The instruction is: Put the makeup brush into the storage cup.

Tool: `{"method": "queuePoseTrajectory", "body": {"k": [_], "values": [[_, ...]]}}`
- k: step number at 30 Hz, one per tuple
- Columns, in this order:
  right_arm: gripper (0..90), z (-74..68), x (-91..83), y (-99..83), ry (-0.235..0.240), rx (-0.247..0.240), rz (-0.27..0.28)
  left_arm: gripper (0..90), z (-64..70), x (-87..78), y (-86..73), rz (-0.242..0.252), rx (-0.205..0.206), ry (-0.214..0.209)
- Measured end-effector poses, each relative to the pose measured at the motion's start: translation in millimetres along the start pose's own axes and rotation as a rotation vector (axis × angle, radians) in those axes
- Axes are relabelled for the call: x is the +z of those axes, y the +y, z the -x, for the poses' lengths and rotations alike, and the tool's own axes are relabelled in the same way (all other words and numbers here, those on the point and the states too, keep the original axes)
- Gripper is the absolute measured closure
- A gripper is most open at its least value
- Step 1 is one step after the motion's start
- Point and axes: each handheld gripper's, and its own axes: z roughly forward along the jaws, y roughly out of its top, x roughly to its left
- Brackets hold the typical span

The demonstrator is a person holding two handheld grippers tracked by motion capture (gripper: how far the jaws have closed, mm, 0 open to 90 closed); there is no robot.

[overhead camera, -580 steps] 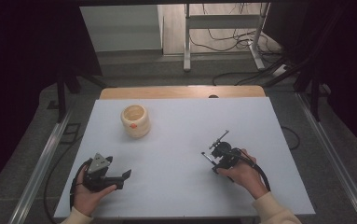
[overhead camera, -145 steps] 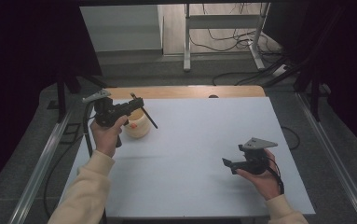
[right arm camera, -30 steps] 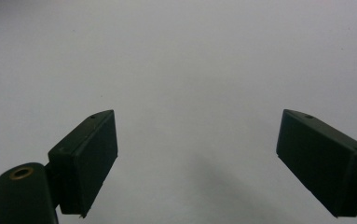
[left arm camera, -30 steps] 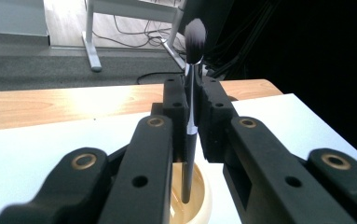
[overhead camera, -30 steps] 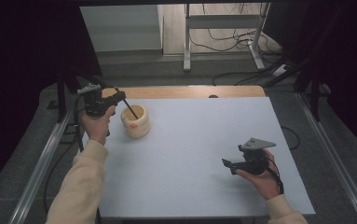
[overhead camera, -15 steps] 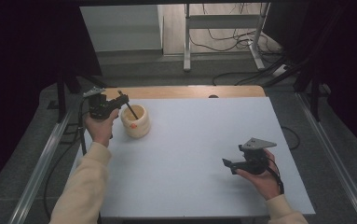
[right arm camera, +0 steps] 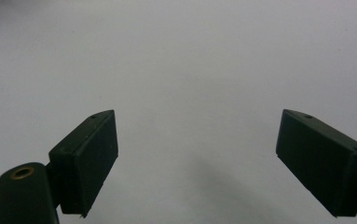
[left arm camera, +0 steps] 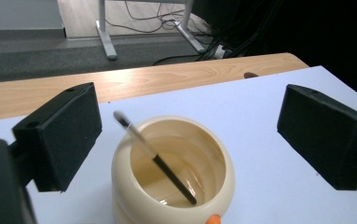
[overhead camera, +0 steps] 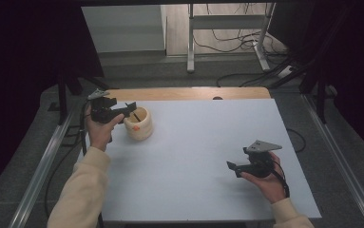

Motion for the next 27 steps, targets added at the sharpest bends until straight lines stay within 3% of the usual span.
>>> {"method": "queuePoseTrajectory", "body": {"k": [5, 27], "values": [[13.2, -0.4, 0.1, 0.2, -0.001, -0.001, 0.001, 3.6, 1.1, -2.9, -1.2, -0.008, 0.02, 0.004], [13.2, 4.3, -5.9, -0.3, -0.014, 0.014, 0.026, 0.8, -1.2, -17.0, -9.5, -0.008, 0.034, -0.043]]}}
